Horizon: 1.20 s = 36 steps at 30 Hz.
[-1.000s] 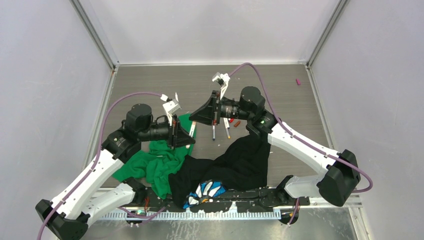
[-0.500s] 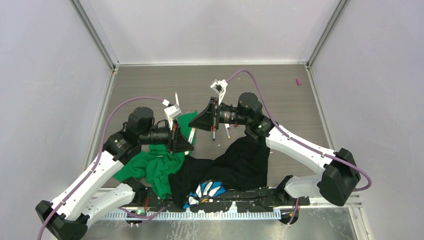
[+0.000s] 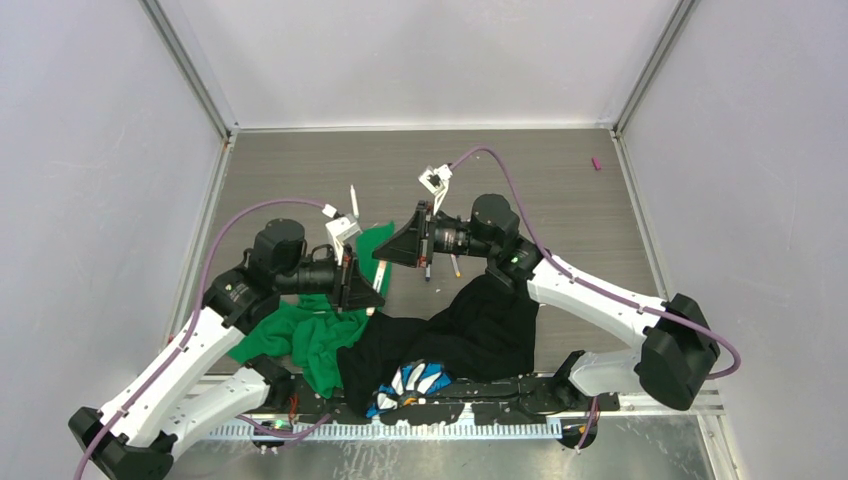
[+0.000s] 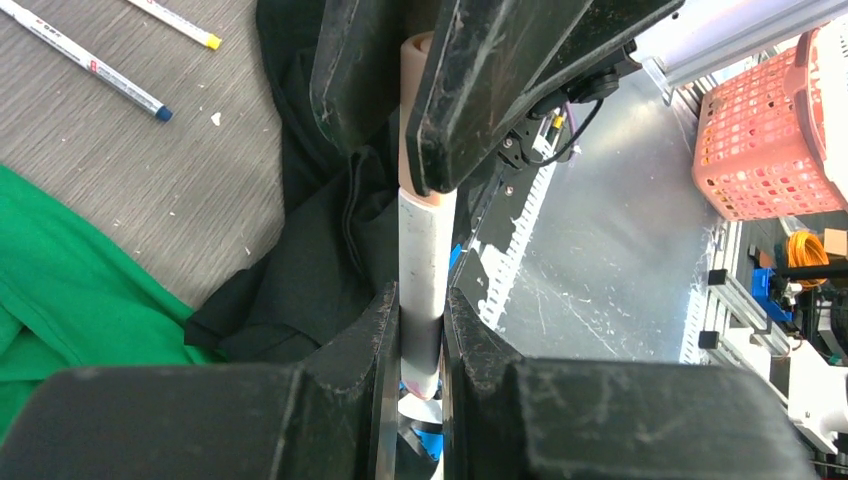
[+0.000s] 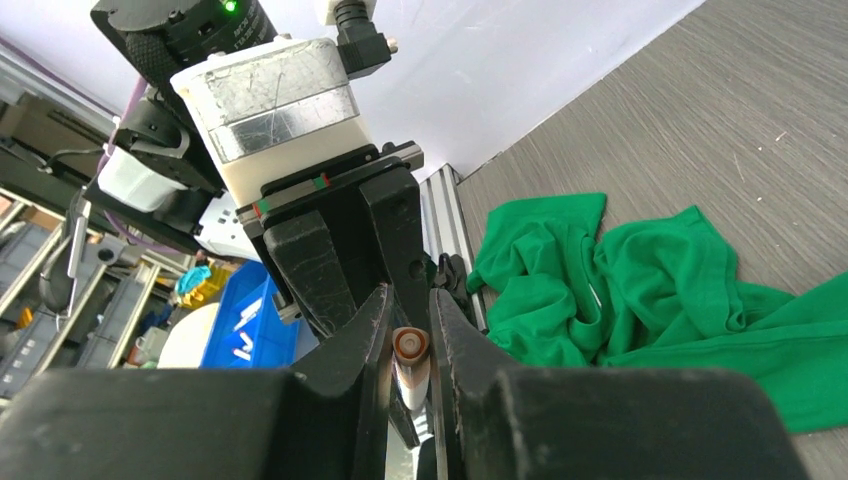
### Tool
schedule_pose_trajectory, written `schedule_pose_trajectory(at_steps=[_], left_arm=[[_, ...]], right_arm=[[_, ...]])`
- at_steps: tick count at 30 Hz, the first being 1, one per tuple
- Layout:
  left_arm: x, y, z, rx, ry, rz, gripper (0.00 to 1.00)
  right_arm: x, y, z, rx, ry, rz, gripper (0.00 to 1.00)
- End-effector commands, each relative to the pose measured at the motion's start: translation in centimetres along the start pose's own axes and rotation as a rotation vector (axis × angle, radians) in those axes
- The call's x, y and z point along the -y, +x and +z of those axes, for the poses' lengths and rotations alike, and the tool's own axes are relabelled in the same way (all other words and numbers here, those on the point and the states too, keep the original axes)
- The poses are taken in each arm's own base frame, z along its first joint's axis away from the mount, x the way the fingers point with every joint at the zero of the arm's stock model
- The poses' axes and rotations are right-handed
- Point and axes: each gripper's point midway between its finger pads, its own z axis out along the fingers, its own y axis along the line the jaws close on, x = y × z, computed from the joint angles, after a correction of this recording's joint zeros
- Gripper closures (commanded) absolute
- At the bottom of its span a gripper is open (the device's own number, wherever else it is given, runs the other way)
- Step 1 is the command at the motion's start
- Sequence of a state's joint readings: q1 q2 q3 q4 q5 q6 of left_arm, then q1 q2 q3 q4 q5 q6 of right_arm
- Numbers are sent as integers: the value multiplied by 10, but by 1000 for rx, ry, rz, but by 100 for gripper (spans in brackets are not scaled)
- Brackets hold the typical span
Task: Insert the pens into the pen caps
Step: Press the pen cap onto the pen.
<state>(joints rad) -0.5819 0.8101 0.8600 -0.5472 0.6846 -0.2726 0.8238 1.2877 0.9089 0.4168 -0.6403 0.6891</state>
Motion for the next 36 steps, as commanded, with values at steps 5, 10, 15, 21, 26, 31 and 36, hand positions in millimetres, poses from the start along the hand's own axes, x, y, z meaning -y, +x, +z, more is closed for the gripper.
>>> schedule_pose_trajectory(at_steps=[5, 10, 15, 21, 26, 31, 36], left_arm=[[7, -109, -21, 406, -74, 218, 100], [8, -112, -26, 426, -67, 220, 100], [11, -113, -27, 432, -39, 215, 100], [9, -117, -30, 448, -43, 207, 100], [1, -115, -28, 433, -73, 205, 100], [-1, -102, -18, 337, -46, 235, 84], [6, -92, -13, 277, -9, 274, 32]], right_arm=[[-19, 110, -6, -365, -32, 266, 100], [-22, 119, -12, -389, -51, 249, 100], [-32, 127, -20, -430, -111, 228, 100], [-28, 131, -22, -445, -102, 213, 100], [-26, 119, -19, -401, -55, 192, 100], [2, 85, -11, -250, 162, 154, 100], [40, 31, -22, -57, 438, 37, 100]])
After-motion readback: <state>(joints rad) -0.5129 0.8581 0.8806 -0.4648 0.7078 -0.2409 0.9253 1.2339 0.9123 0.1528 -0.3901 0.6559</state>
